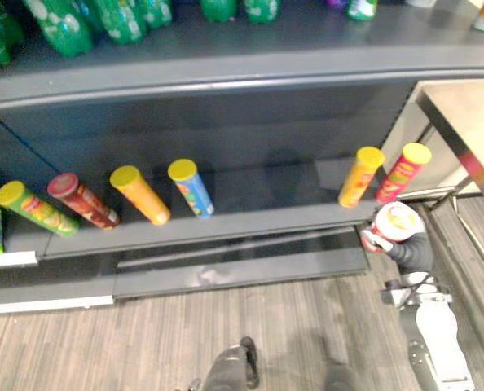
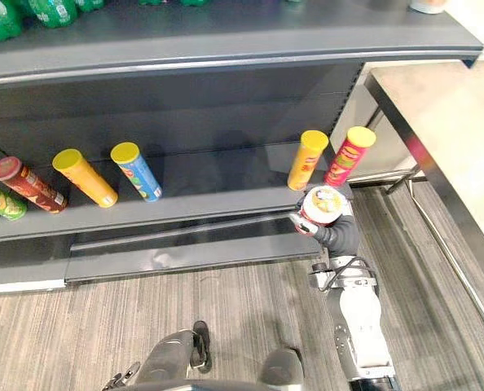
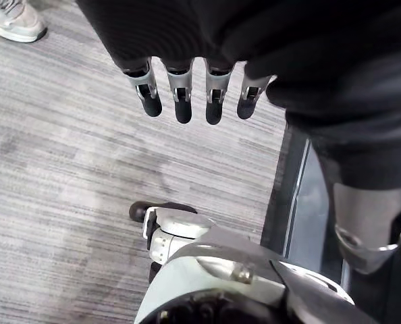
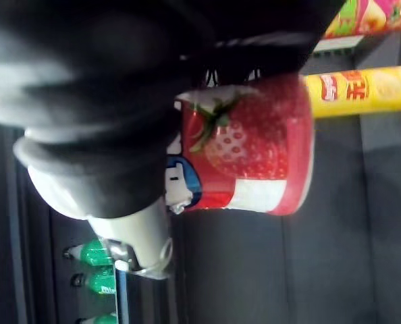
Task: Put the gum and the chips on the shelf.
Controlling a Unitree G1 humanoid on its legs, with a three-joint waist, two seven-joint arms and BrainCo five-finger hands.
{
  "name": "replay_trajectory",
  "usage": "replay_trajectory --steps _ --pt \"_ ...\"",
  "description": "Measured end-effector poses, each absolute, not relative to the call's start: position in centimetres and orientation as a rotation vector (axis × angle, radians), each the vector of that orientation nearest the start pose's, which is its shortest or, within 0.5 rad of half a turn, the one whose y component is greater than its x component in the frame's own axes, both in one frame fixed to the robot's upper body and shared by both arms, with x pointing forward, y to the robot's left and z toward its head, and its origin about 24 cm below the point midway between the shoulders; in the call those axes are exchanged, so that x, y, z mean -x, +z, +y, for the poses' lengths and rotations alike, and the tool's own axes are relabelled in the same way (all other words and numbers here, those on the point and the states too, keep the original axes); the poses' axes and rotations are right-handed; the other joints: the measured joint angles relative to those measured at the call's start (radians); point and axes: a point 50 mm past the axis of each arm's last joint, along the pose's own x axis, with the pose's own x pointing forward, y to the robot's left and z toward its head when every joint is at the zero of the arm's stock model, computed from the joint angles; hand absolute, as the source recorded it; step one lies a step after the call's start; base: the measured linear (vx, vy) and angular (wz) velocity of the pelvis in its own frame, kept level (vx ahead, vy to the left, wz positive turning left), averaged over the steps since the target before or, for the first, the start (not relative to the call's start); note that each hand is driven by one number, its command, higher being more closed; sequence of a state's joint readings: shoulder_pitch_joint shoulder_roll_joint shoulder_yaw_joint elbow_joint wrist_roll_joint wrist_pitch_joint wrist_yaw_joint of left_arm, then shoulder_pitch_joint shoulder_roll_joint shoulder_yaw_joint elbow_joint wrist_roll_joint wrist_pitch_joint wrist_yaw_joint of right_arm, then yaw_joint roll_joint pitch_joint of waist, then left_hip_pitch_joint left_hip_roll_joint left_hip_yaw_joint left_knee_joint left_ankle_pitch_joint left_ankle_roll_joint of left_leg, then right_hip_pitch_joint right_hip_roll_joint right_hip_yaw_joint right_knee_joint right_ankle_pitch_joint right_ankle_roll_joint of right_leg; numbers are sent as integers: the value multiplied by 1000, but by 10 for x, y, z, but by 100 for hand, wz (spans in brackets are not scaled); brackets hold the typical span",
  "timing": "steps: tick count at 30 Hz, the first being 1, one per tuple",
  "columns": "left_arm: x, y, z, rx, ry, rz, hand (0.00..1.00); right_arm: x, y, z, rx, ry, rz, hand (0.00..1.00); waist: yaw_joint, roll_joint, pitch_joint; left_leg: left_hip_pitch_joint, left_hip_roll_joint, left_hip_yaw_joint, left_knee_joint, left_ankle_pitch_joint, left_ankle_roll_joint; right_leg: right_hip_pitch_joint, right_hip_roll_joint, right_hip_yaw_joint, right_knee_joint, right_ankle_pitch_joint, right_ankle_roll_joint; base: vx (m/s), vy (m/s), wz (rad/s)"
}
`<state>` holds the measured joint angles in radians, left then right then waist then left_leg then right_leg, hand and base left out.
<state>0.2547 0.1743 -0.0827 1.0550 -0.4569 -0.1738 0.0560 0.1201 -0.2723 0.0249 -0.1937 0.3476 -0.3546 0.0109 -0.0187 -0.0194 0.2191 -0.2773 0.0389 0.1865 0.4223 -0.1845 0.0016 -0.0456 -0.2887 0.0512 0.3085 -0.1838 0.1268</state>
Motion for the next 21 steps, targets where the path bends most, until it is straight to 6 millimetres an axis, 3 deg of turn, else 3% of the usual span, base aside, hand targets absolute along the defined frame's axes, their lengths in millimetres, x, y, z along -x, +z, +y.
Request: replay_trajectory --steps 4,7,8,10,14,16,17,18,20,21 --pt "-36 -161 221 136 386 1080 0 -225 102 -190 -59 40 -441 100 5 -4 -9 11 -20 1 -29 -9 15 -18 -12 0 14 79 -6 210 135 3" --pt "-43 -160 223 100 346 1066 0 -228 106 -186 -68 47 -461 100 26 -6 -10 48 -26 14 -75 -15 29 -135 -18 -11 229 136 -80 122 91 -11" --pt "-42 -160 222 93 343 1071 0 -230 107 -183 -73 63 -466 100 26 -6 -9 81 -24 20 -91 -19 37 -179 -27 -18 325 150 -85 96 35 -15" --pt "-43 -160 223 90 352 1072 0 -233 109 -175 -79 102 -475 100 25 -2 -8 130 -8 33 -109 -23 39 -217 -21 -61 399 105 -97 103 7 -27" --pt "-47 -158 229 99 414 1053 0 -247 126 -151 -93 219 -542 100 29 2 -4 166 74 83 -107 -42 7 -279 40 -190 218 86 -94 73 -117 -51" --pt "-47 -158 232 95 434 1049 0 -250 131 -146 -94 253 -561 100 31 -14 -5 164 96 82 -75 -61 -23 -257 56 -193 79 127 -45 78 -210 -5" --pt "-47 -157 236 91 455 1046 0 -250 131 -145 -105 264 -561 100 32 -39 -10 161 96 71 -49 -78 -48 -229 55 -185 14 194 -38 127 -367 23" --pt "-49 -157 238 102 487 1041 0 -250 131 -144 -110 271 -557 100 39 -52 -15 156 109 52 -16 -100 -74 -187 64 -195 -37 165 19 107 -339 15" --pt "-50 -160 226 142 492 1051 0 -252 131 -144 -127 277 -544 100 49 -4 -15 143 163 19 -22 -98 -97 -167 119 -236 -67 155 -4 79 -300 18" --pt "-49 -161 224 154 501 1060 0 -252 130 -144 -129 278 -531 100 49 2 -18 160 177 6 -61 -75 -116 -164 137 -256 -69 145 -21 103 -260 32"
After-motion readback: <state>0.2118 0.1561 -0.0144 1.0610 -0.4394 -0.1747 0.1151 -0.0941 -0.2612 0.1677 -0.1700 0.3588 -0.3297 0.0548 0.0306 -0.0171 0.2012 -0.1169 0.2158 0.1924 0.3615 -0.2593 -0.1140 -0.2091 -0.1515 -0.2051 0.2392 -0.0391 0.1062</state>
